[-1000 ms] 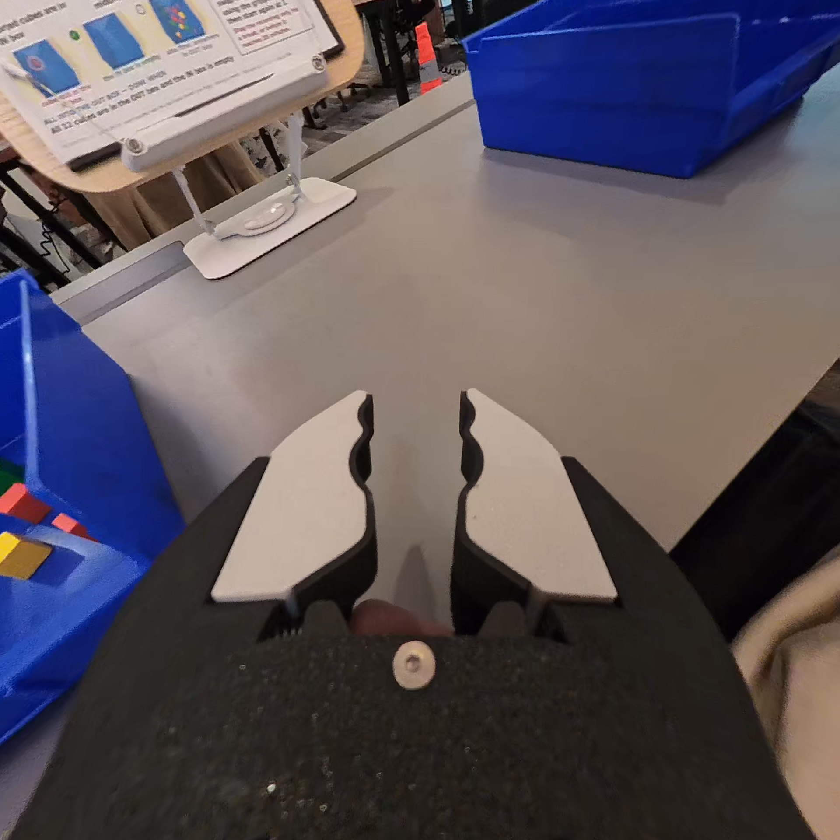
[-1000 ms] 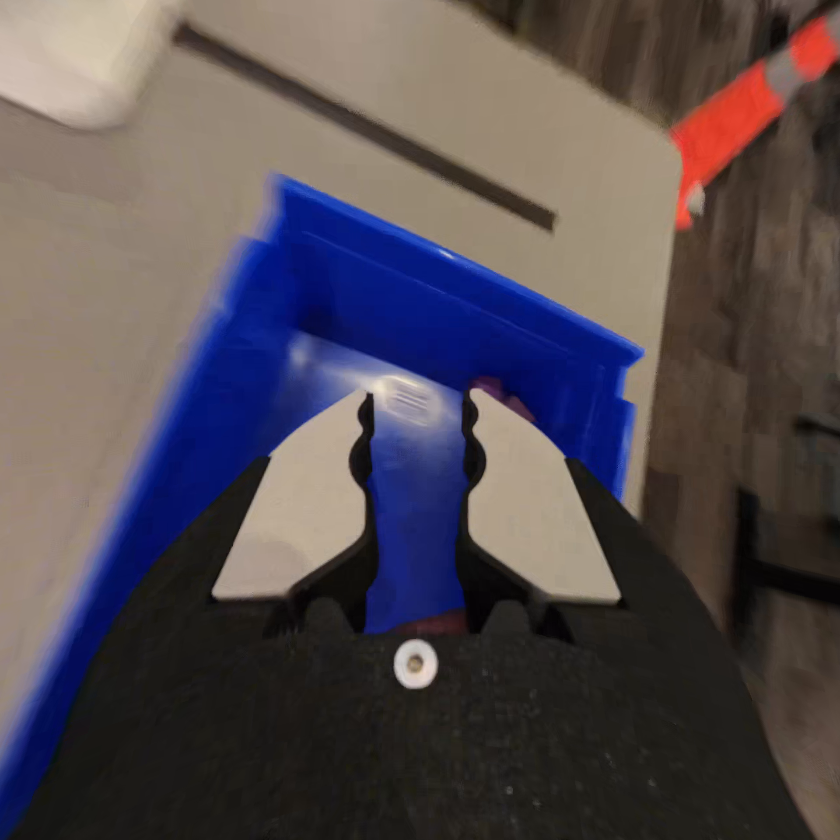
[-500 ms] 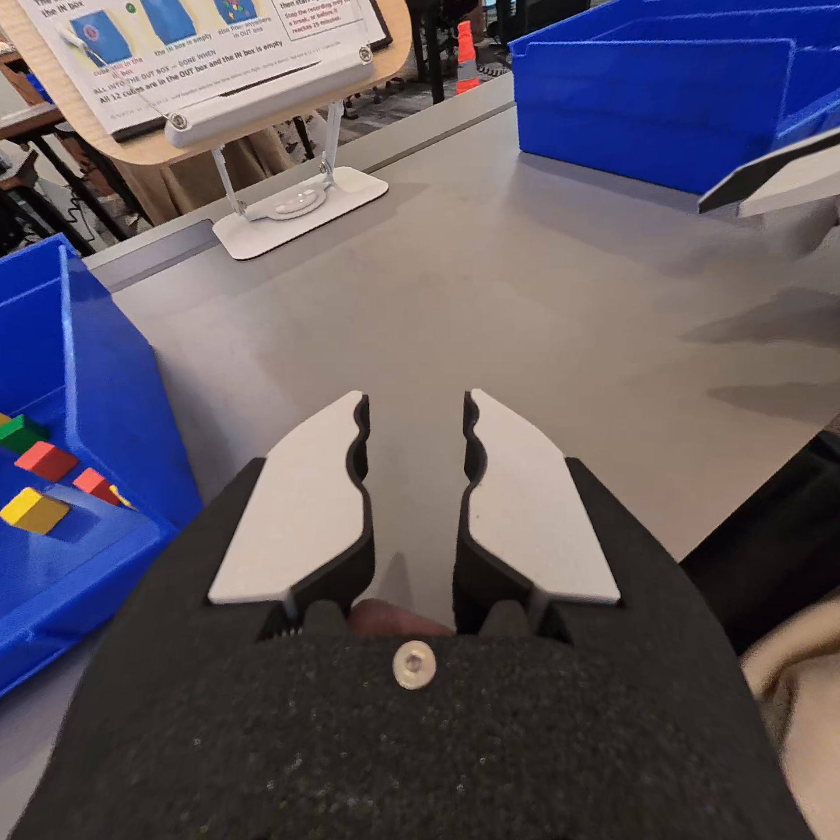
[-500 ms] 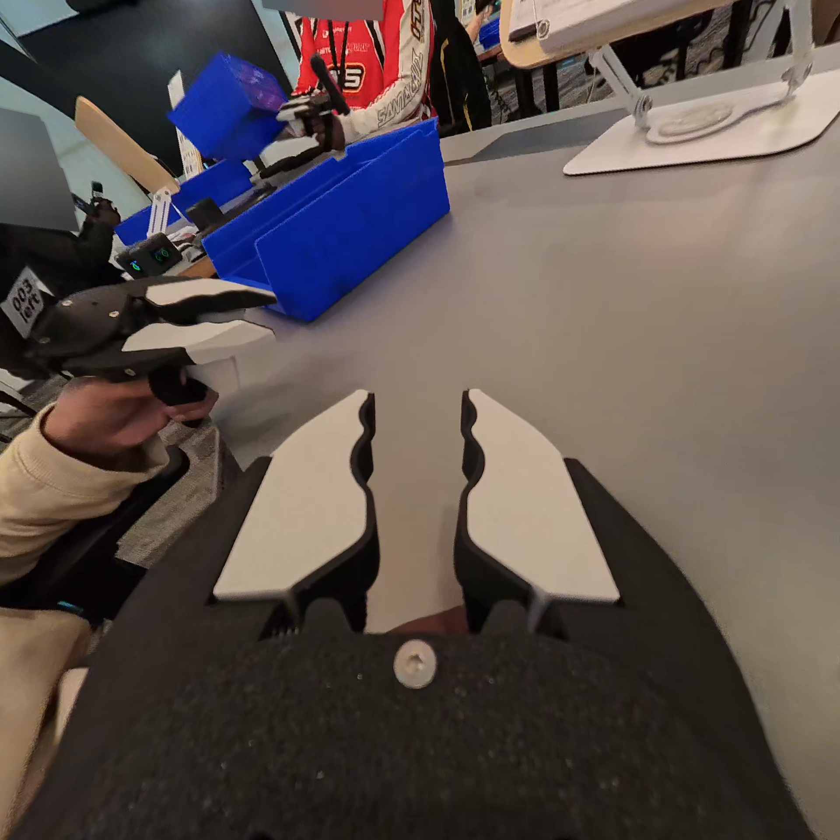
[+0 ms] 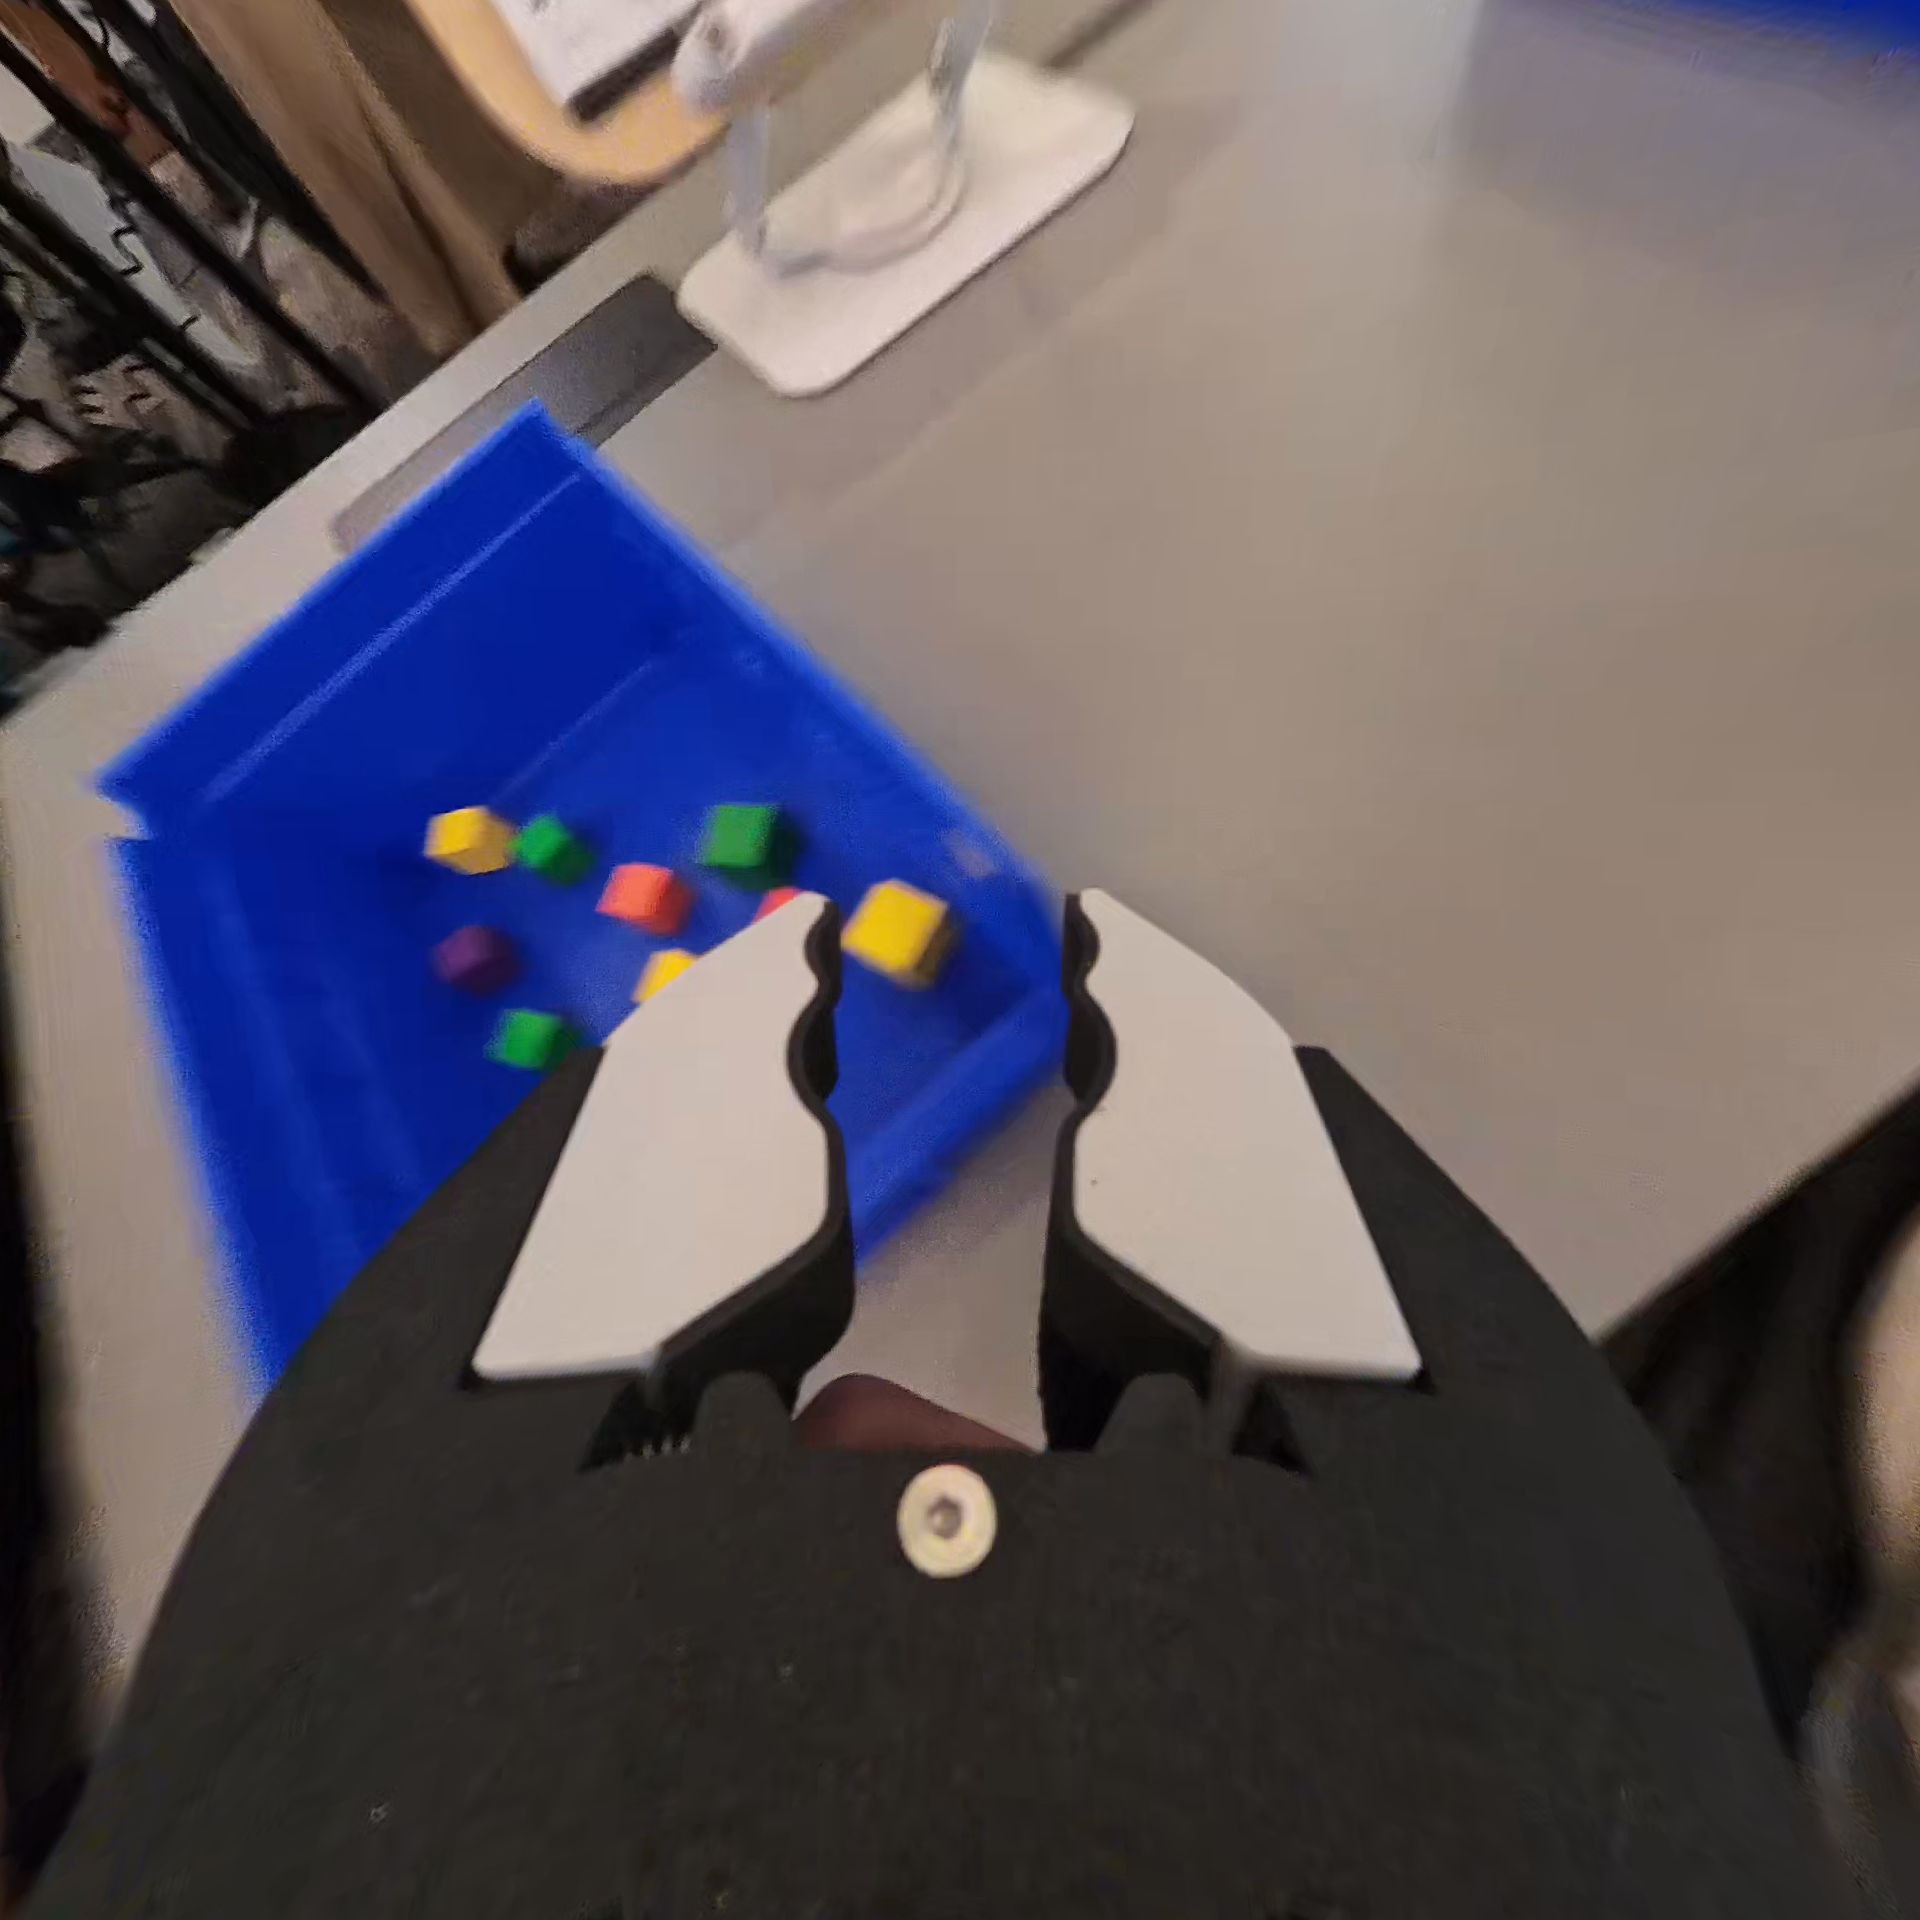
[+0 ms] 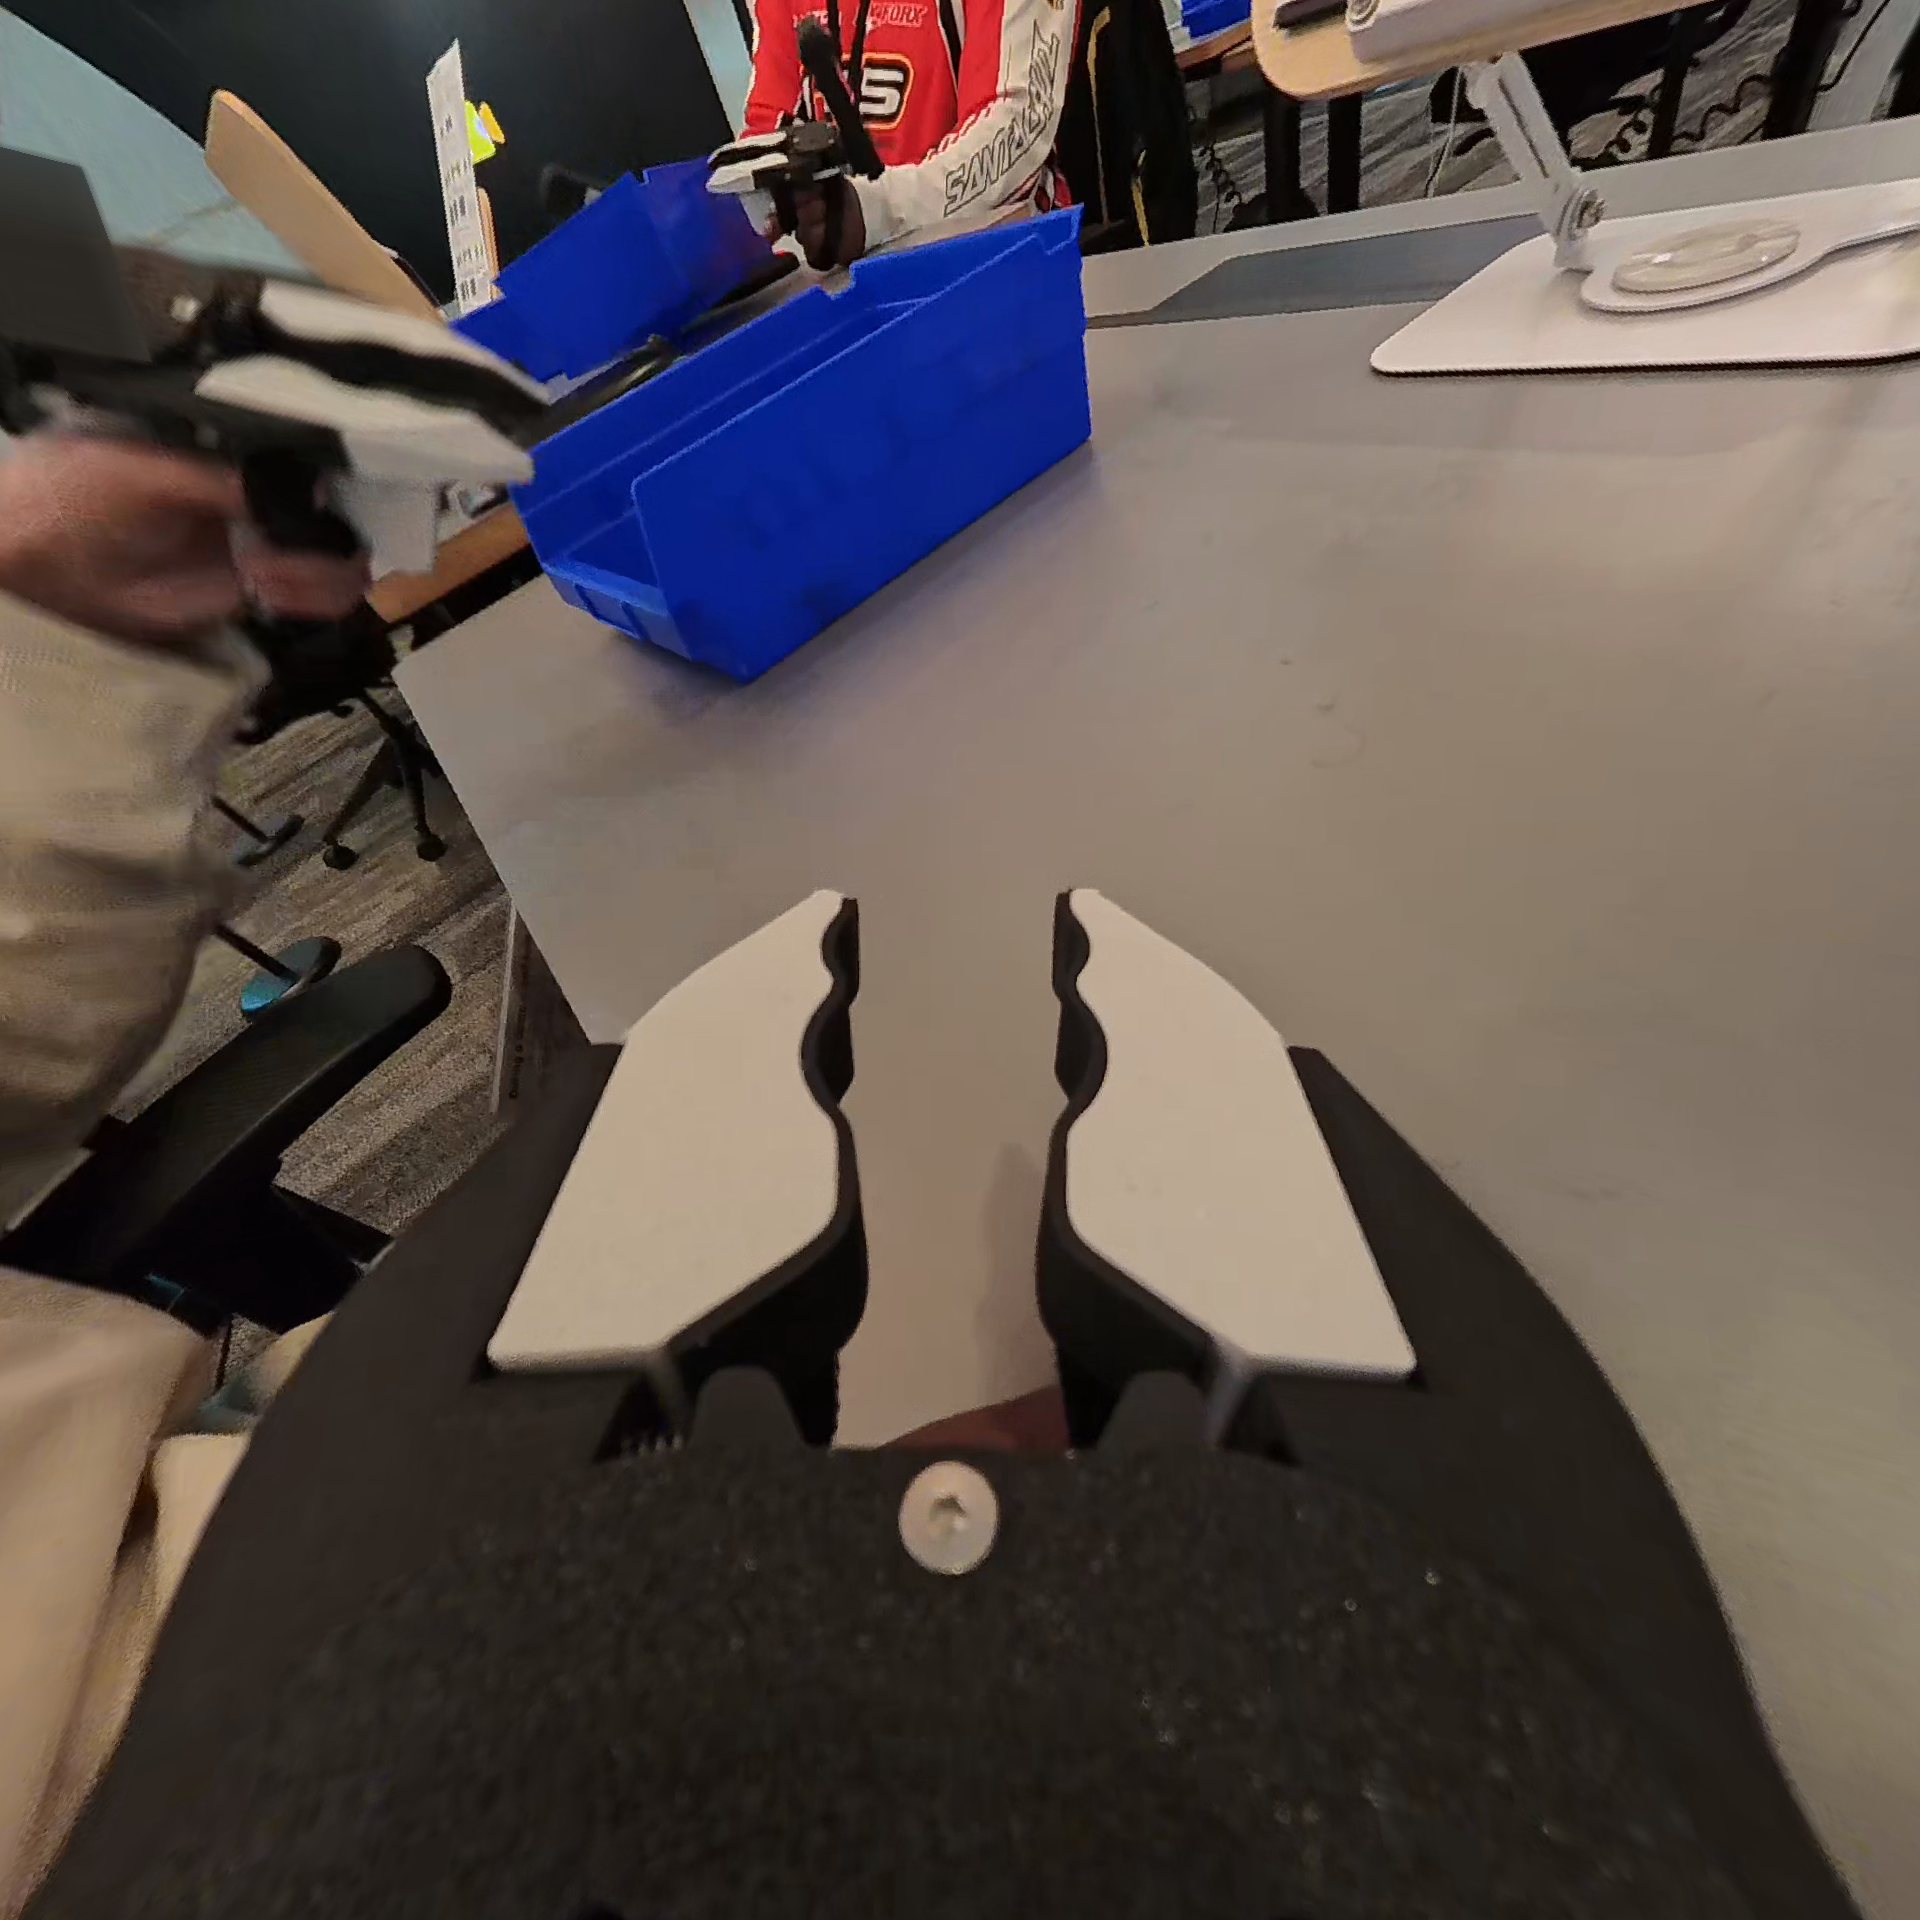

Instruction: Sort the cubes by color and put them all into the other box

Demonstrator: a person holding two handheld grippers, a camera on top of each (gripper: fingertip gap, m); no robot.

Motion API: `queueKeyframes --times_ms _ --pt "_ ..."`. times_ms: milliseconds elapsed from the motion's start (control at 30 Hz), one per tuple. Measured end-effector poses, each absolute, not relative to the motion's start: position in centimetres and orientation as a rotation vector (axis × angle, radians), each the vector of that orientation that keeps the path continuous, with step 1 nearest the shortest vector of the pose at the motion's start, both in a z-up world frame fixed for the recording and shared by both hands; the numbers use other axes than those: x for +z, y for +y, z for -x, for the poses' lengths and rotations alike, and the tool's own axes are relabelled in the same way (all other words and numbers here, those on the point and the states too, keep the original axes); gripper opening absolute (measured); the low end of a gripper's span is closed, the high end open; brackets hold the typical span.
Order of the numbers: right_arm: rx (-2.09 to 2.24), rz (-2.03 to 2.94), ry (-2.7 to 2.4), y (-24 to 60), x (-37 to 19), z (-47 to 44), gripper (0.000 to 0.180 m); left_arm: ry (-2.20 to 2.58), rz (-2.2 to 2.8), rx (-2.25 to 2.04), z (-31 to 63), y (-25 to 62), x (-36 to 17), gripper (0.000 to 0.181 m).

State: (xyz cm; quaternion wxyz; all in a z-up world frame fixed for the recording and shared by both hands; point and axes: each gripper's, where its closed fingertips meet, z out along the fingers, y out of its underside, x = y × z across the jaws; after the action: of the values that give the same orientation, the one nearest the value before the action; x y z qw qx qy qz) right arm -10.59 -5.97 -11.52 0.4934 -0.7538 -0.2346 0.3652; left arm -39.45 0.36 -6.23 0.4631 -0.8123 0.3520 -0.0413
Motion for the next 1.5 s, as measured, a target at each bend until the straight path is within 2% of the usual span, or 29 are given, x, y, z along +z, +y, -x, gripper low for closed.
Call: queueKeyframes --times_ms 133,333,533,600,733,867,1033,1133,1300,1500 --pt "0.903 1.845 -0.595 -5.9 -12.0 11.1 0.035 1.222 2.135 0.168 44.7 7.1 -8.9 0.040" --pt "0.878 1.855 -0.603 -6.0 -12.1 10.9 0.035 1.422 2.394 0.235 47.9 14.6 -14.8 0.040" --pt "0.873 1.864 -0.604 -6.2 -12.3 10.6 0.035 1.469 2.510 0.188 48.6 16.4 -18.2 0.040" --pt "0.888 1.869 -0.601 -6.2 -12.4 10.6 0.034 1.447 2.522 0.104 48.0 16.5 -18.5 0.023" --pt "0.899 1.872 -0.601 -6.3 -12.4 10.6 0.033 1.453 2.573 0.067 48.2 15.6 -18.4 0.022" --pt "0.890 1.858 -0.613 -6.4 -12.0 10.6 0.032 1.399 2.452 0.101 48.1 14.7 -16.0 0.022" --pt "0.883 1.840 -0.601 -6.4 -11.2 10.2 0.032 1.143 1.997 -0.014 44.2 11.2 -7.7 0.022" --pt "0.935 1.827 -0.563 -6.3 -10.4 9.9 0.032 0.995 1.788 -0.052 42.5 7.1 -4.9 0.022" --pt "1.150 1.809 -0.448 -6.4 -9.5 9.9 0.032 0.887 1.580 -0.197 39.3 0.8 -3.5 0.021" --pt "1.744 1.744 -0.343 -7.5 -7.1 13.9 0.037 1.033 1.363 -0.489 31.8 -3.4 -2.5 0.021"
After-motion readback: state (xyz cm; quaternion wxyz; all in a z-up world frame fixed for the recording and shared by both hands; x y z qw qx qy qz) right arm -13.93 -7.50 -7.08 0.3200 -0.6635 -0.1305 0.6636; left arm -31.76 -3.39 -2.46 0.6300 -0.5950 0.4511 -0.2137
